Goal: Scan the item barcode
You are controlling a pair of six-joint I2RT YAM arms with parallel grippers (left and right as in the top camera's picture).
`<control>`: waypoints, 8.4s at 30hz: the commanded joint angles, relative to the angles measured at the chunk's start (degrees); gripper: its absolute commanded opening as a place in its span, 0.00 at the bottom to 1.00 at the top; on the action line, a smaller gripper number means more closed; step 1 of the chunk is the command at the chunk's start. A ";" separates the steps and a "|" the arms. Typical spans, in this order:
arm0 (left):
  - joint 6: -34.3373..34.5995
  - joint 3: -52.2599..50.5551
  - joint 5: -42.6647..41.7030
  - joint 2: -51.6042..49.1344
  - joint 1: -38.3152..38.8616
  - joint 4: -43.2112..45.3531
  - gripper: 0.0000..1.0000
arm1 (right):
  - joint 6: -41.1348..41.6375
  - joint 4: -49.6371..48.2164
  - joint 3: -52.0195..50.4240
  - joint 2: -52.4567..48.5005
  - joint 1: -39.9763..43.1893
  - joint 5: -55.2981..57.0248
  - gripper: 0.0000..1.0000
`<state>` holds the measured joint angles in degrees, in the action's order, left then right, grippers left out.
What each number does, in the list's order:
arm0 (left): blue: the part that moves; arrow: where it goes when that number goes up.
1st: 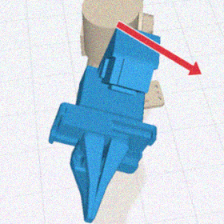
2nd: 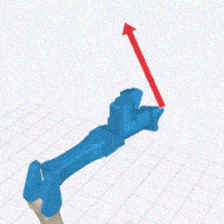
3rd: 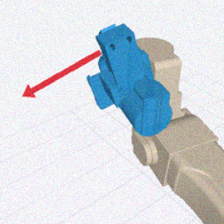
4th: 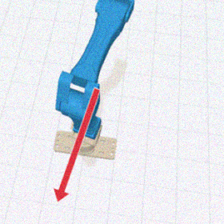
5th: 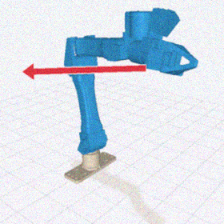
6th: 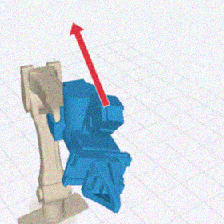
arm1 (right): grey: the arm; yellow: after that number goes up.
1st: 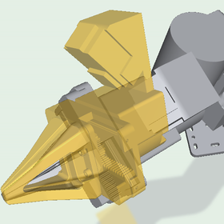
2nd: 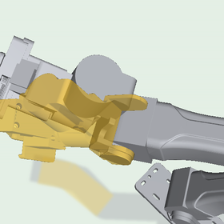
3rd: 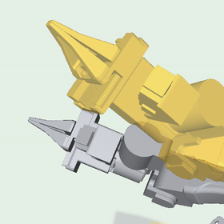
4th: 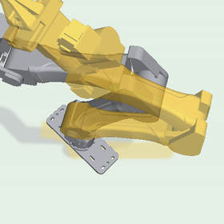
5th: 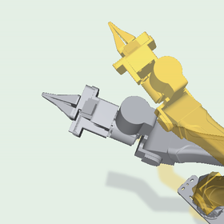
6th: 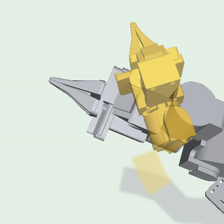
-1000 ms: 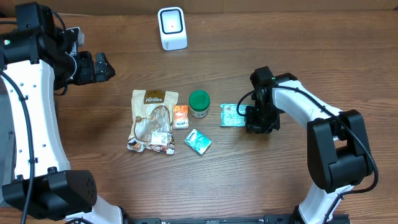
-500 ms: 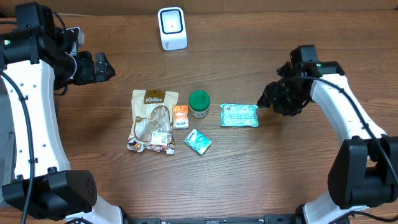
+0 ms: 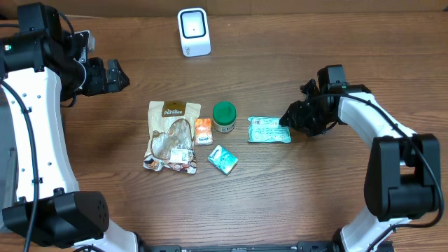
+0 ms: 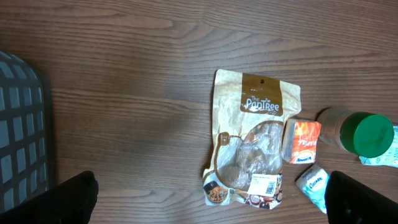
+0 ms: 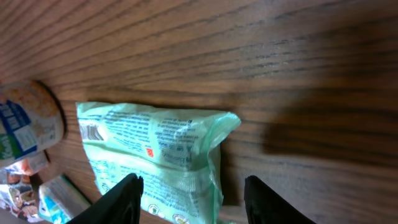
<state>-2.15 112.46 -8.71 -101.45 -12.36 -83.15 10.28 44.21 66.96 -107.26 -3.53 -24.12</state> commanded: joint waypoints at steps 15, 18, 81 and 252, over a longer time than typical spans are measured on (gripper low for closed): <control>-1.60 0.87 0.20 0.59 0.39 0.04 1.00 | -1.81 -1.99 -0.26 -12.87 -0.63 -6.25 0.09; -1.60 0.87 0.20 0.59 0.39 0.04 1.00 | -1.81 -1.29 -0.24 -12.87 -0.55 -6.97 0.04; -1.60 0.87 0.20 0.59 0.39 0.04 1.00 | -14.78 4.48 62.64 -7.74 -28.22 54.23 0.04; -1.62 0.87 0.20 0.55 0.42 0.07 1.00 | 14.05 -0.79 -2.58 3.63 -24.76 -7.08 0.43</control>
<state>-2.15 112.49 -8.69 -101.47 -12.36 -83.13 18.61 46.22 66.63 -104.42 -26.96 -28.77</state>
